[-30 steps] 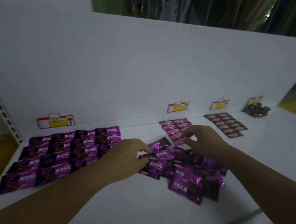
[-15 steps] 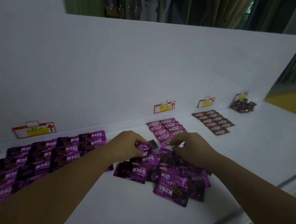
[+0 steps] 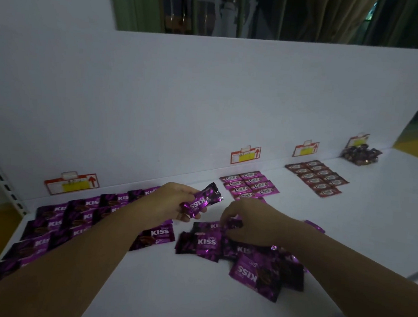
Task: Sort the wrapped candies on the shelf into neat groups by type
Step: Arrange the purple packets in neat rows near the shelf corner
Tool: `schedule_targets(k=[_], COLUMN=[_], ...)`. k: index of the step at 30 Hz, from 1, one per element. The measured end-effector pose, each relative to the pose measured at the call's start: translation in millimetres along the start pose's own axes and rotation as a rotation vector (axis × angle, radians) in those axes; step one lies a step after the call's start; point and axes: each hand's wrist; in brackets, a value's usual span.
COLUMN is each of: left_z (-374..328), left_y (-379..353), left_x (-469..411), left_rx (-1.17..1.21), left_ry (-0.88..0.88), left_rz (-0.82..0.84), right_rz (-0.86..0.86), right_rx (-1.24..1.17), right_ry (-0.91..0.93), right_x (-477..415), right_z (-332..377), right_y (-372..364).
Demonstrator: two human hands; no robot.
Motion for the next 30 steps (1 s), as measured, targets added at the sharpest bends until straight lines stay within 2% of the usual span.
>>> schedule_targets(k=[9, 15, 17, 19, 21, 24, 27, 30], left_z=[6.7, 5.2, 4.5, 6.0, 8.1, 12.2, 20.7, 30.8], left_y=[11.4, 16.9, 19.8, 21.4, 24.1, 30.8, 39.4, 51.7], left_x=[16.5, 24.3, 28.2, 33.0, 39.5, 53.5, 66.8, 80.7], left_rx=[-0.001, 0.151, 0.126, -0.001, -0.230, -0.505, -0.558, -0.508], left_ry=[0.010, 0.054, 0.045, -0.027, -0.138, -0.248, -0.273, -0.233], left_rz=[0.034, 0.052, 0.054, -0.023, -0.195, -0.376, -0.411, -0.429], right_rz=[-0.066, -0.199, -0.264, -0.302, -0.318, -0.274, -0.203, -0.167], right_rx=[-0.166, -0.302, -0.405, -0.531, -0.627, -0.786, -0.842, -0.699], right_ry=[-0.147, -0.237, -0.269, -0.277, -0.253, -0.177, -0.104, -0.012], right_x=[-6.5, -7.3, -5.5, -4.1, -4.4, -10.0, -21.3, -32.8], right_z=[0.2, -6.8, -7.6, -5.0, 0.0, 11.5, 23.5, 35.7], right_y=[3.4, 8.3, 10.5, 12.1, 13.1, 12.3, 5.8, -3.1])
Point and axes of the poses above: each hand's wrist, its own x-axis away from the middle knuckle, its own y-axis out of the back of the hand, z = x × y, and after that the axes turned 7 degrees about y, right-handed
